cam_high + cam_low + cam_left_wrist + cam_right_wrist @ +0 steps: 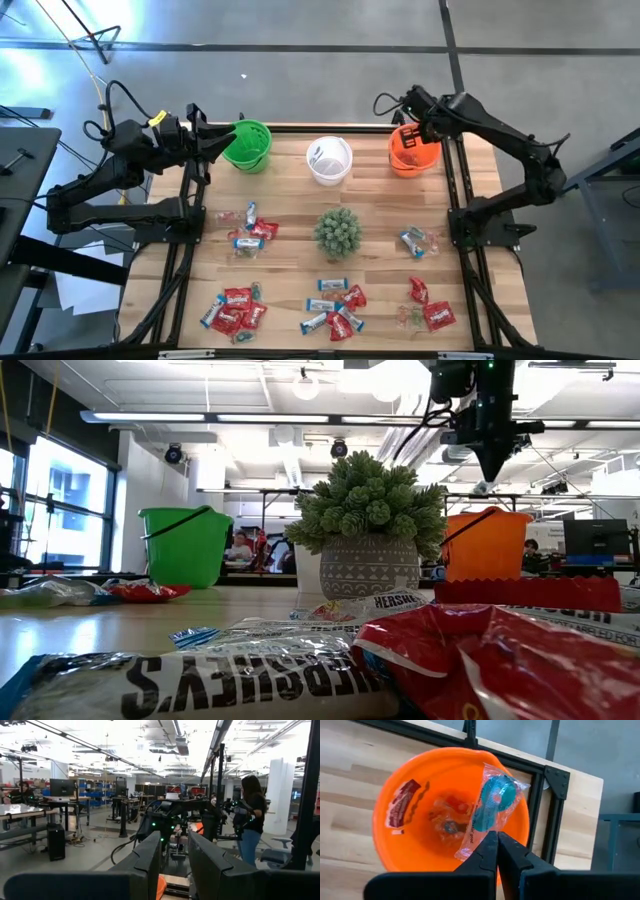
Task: Sort candy
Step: Put the transparent candy into the orange bucket
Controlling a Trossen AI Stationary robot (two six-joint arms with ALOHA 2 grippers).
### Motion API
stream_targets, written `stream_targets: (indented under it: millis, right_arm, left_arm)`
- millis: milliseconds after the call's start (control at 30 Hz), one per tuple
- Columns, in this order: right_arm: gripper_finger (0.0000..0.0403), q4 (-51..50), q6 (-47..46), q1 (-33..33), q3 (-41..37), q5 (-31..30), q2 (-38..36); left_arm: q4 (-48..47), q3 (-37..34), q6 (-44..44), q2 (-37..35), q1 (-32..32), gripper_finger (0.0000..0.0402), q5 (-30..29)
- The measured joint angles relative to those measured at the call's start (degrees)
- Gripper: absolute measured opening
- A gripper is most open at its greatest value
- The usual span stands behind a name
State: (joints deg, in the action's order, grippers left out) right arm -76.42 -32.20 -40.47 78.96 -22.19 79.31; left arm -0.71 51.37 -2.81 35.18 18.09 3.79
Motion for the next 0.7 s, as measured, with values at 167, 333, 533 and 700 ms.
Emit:
stream_targets:
  millis: [167,333,533,700]
  right_arm:
    - [0.0001,0.69,5.17,-2.52,-0.08,3.41,0.02]
    - [0.0001,1.41,11.88,-4.84,-1.64,8.22,0.02]
    - [0.0036,1.49,14.29,-5.85,-2.97,9.39,0.08]
    - [0.0103,1.70,16.21,-6.19,-2.97,9.40,0.13]
  left_arm:
    - [-0.16,0.00,-2.71,0.00,0.00,0.0082,0.00]
    - [0.15,0.00,-3.80,0.00,0.00,0.0082,-0.96]
    - [0.63,0.00,-4.54,0.00,0.00,0.0082,-4.14]
    - [0.57,0.00,-3.06,0.00,0.00,0.0082,-4.60]
